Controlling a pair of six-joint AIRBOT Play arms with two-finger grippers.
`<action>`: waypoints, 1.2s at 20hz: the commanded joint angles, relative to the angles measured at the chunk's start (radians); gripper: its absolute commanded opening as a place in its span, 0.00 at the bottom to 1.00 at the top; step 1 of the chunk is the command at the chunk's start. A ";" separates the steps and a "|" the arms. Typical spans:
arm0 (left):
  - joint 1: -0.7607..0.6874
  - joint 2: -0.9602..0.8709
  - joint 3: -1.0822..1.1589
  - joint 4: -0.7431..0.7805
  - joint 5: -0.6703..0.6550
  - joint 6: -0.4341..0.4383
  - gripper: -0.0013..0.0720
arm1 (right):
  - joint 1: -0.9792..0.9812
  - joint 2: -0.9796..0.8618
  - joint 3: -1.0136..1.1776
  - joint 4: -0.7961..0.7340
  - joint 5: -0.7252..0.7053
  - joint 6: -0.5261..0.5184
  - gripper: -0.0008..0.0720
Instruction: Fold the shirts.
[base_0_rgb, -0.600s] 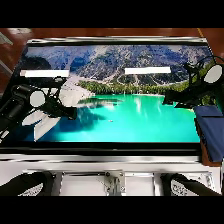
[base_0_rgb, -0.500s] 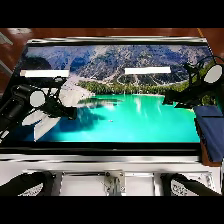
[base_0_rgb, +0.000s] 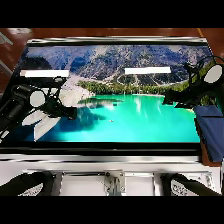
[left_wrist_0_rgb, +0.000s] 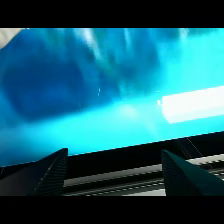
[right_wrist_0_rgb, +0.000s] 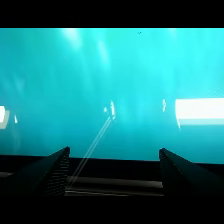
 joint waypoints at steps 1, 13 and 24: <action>0.000 -0.001 0.000 0.000 0.000 0.000 0.97 | 0.001 0.000 0.000 0.002 -0.003 0.006 0.94; 0.001 -0.036 -0.003 -0.029 -0.060 0.000 0.97 | 0.002 0.000 0.000 0.037 -0.132 0.013 0.94; 0.105 -0.091 0.041 0.298 0.134 0.109 0.81 | 0.002 0.000 0.000 0.045 -0.127 0.015 0.94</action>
